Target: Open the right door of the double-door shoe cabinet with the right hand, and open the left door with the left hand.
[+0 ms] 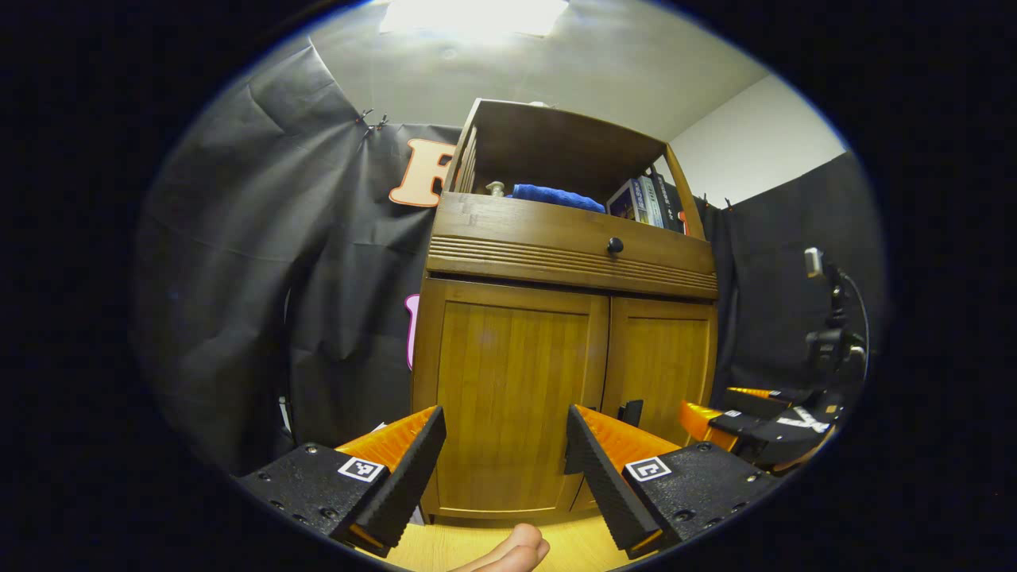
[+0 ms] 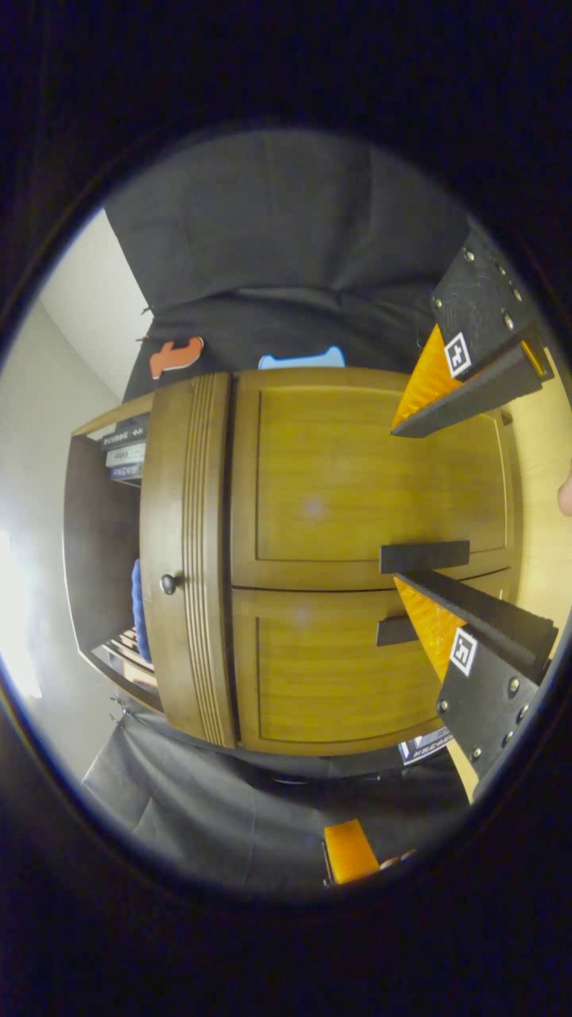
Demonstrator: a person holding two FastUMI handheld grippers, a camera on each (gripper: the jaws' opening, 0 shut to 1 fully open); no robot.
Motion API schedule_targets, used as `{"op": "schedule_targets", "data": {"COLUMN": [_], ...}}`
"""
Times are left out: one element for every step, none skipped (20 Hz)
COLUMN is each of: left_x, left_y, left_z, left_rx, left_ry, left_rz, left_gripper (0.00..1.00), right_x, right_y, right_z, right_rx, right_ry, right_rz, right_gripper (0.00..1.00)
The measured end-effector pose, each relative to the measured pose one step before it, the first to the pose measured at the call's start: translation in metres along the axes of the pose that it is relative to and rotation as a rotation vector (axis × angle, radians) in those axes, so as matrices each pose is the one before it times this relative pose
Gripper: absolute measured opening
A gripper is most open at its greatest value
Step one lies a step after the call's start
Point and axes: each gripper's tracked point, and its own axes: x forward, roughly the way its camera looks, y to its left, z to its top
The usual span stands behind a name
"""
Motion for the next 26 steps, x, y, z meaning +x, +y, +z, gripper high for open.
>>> {"op": "schedule_targets", "data": {"left_x": [0.00005,0.00033,0.00038,0.00145,0.00078,0.00166,0.00036,-0.00018,-0.00025,-0.00005,-0.00008,0.00003,0.00095,0.00113,0.00099,0.00168,0.00089,0.0008,0.00077,0.00095,0.0014,0.00085,-0.00009,0.00043,-0.00008,0.00092], "left_y": [0.00276,0.00209,0.0014,0.0007,-0.00052,-0.00144,-0.00202,-0.0028,-0.00273,-0.00186,-0.00172,-0.00001,0.00168,0.00335,0.00316,0.002,0.00128,0.00049,0.00032,-0.00032,-0.00024,0.00058,0.00079,0.001,0.00118,0.00023], "left_z": [0.00059,0.00013,-0.0007,-0.00077,-0.00018,-0.00224,-0.0011,-0.00068,-0.00018,-0.00094,0.00013,0.00069,0.00036,-0.00107,-0.00017,-0.00041,-0.00071,-0.00135,-0.00131,-0.00103,-0.00145,-0.0006,0.00013,-0.00129,0.00009,-0.00038], "left_rx": [-0.00377,-0.00095,-0.0007,-0.00154,-0.00187,-0.00047,0.00083,0.00067,0.00376,0.00389,0.00251,0.00116,0.00098,0.00064,0.00285,0.00443,0.00305,0.00282,0.00349,0.00148,0.00209,0.00249,0.001,0.00061,0.00071,0.00104], "left_ry": [-0.00043,0.00074,0.00367,0.00432,0.00564,0.0051,0.00462,0.00168,0.00163,0.0015,-0.0001,-0.00324,-0.00055,0.00162,0.00133,-0.00044,0.00439,0.00271,0.00569,0.00354,0.00402,0.00058,0.00102,0.00173,-0.00037,0.0003], "left_rz": [0.00552,0.00397,0.00407,0.00046,-0.00341,-0.00543,-0.00824,-0.01011,-0.01035,-0.0097,-0.00783,-0.00566,0.00297,0.00904,0.01077,0.00816,0.0056,0.00239,0.00197,-0.00153,-0.00043,0.00056,0.00288,0.00348,0.00467,0.00306], "left_gripper": [0.95,0.99,0.95,0.94,0.95,0.91,0.91,0.91,0.95,0.95,0.95,0.95,0.95,0.91,0.91,0.95,0.95,0.91,0.91,0.95,0.95,0.95,0.95,0.95,0.95,0.95], "right_x": [0.00825,0.00703,0.0087,0.00859,0.00963,0.00963,0.01039,0.00905,0.0086,0.00568,0.00628,0.00392,0.00611,0.00204,0.00255,-0.00178,0.00148,0.00117,-0.00003,0.00162,-0.00235,-0.0037,-0.0021,-0.00087,-0.00085,-0.00088], "right_y": [0.006,0.00448,0.00365,0.00124,0.00454,0.00712,0.00538,0.00549,0.00235,-0.00145,0.00096,0.00355,0.00322,-0.00183,-0.00676,-0.0007,0.00126,-0.00068,-0.00098,0.00075,0.00111,0.00027,0.00092,0.00091,-0.00087,-0.00097], "right_z": [-0.00434,-0.00367,-0.00312,-0.00537,-0.0058,-0.00504,-0.00381,-0.00646,-0.00524,-0.00418,-0.00077,-0.00041,-0.00287,-0.00725,-0.00772,0.00625,-0.00256,0.00079,-0.00099,-0.00111,0.00138,0.00207,0.00269,-0.00066,0.0003,-0.00053], "right_rx": [0.01138,0.0084,0.01413,0.02147,0.01834,0.00177,-0.00309,0.00136,0.00257,0.00138,0.00244,0.00274,0.00235,-0.01105,-0.02337,0.01326,-0.00952,-0.00517,0.0014,0.0018,-0.01167,-0.01848,0.00052,0.01232,0.00441,-0.00398], "right_ry": [0.00717,0.00542,0.00702,0.01243,0.01574,0.01352,0.01488,0.00691,0.01389,0.00778,0.00045,-0.00127,0.00582,0.0207,0.02331,-0.0361,0.01057,-0.00945,0.00727,0.00172,0.00003,0.00091,-0.00363,-0.00083,0.00086,0.00173], "right_rz": [0.01521,0.00906,-0.00081,-0.00769,0.00115,0.01522,0.01429,0.01064,0.00097,-0.01053,-0.00423,0.00497,0.01446,0.00153,-0.01713,0.01306,0.02192,0.01829,0.01258,0.00693,0.00325,0.00365,0.00131,0.00171,0.00283,0.00417], "right_gripper": [0.99,0.99,0.94,0.94,0.94,0.94,1.0,0.99,0.98,0.99,0.94,0.93,0.8,0.66,0.51,0.41,0.31,0.33,0.34,0.32,0.25,0.25,0.25,0.25,0.25,0.24]}}
